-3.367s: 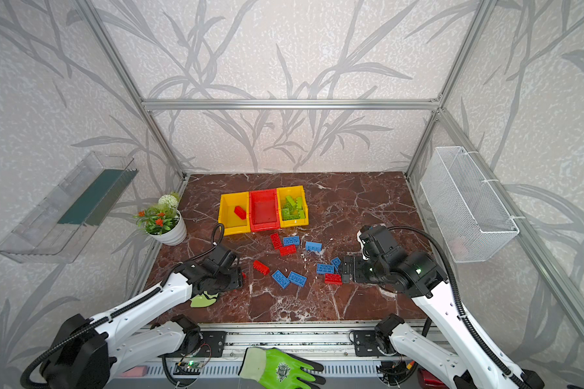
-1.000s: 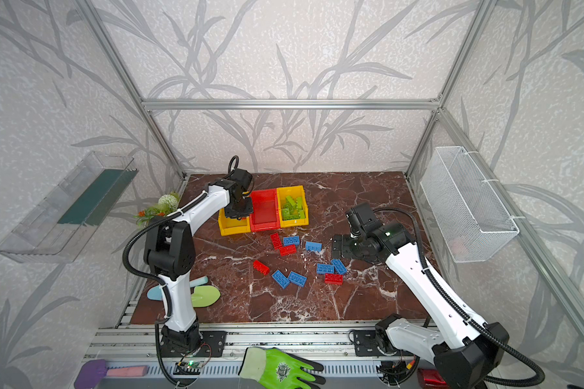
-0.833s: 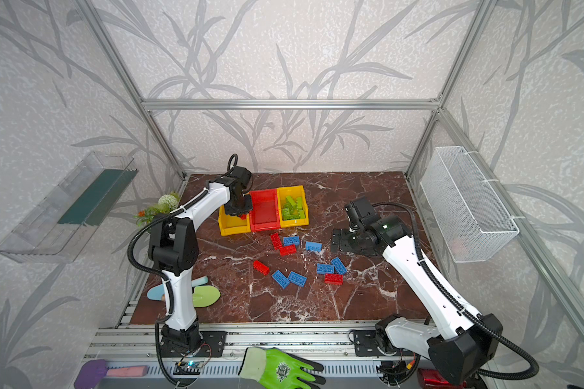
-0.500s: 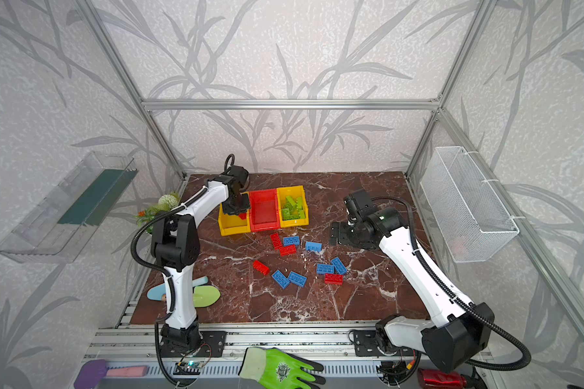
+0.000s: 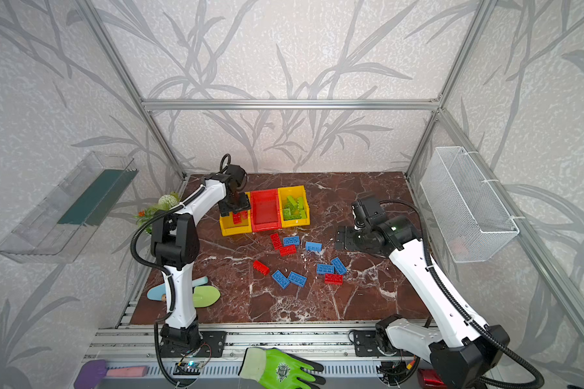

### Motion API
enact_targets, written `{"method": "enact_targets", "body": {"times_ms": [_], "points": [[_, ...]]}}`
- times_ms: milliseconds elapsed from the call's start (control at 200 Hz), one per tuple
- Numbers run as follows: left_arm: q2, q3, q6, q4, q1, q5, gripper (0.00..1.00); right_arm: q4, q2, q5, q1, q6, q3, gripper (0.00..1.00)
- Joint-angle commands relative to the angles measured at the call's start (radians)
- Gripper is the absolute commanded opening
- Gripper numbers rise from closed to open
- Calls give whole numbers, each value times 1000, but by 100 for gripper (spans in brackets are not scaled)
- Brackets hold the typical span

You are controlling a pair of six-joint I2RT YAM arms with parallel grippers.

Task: Sort the legos into containers by color
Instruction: 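Open the left gripper over the yellow bin nearest the plant, dropping the brick, then move the left gripper to a red brick among the blue bricks and grasp it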

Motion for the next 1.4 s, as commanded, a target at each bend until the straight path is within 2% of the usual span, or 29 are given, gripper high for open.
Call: {"method": "enact_targets", "body": {"times_ms": [0, 175, 565, 665, 850, 965, 1109, 1274, 1394], "points": [[-112, -45, -36, -31, -56, -11, 76, -87, -62, 40, -4, -2, -42, 99], [-246, -173, -111, -18, -172, -55, 77, -133, -165, 28, -4, -3, -106, 99], [-553, -575, -405, 41, -552, -119, 76, -198, -324, -9, -4, -29, -225, 99], [-574, -633, -476, 48, -666, -132, 77, -222, -371, -22, -4, -20, -245, 99], [-523, -623, -553, 29, -833, -169, 76, -264, -454, -45, -4, 3, -278, 99], [-476, -607, -573, 22, -872, -169, 76, -283, -481, -46, -4, 5, -279, 99], [-450, -588, -596, -14, -871, -209, 77, -297, -488, -33, -4, 8, -260, 99], [-484, -586, -631, -34, -843, -265, 79, -290, -483, -34, -4, 9, -257, 99], [-525, -647, -686, 2, -779, -223, 80, -291, -474, -23, -4, 3, -240, 99]]}}
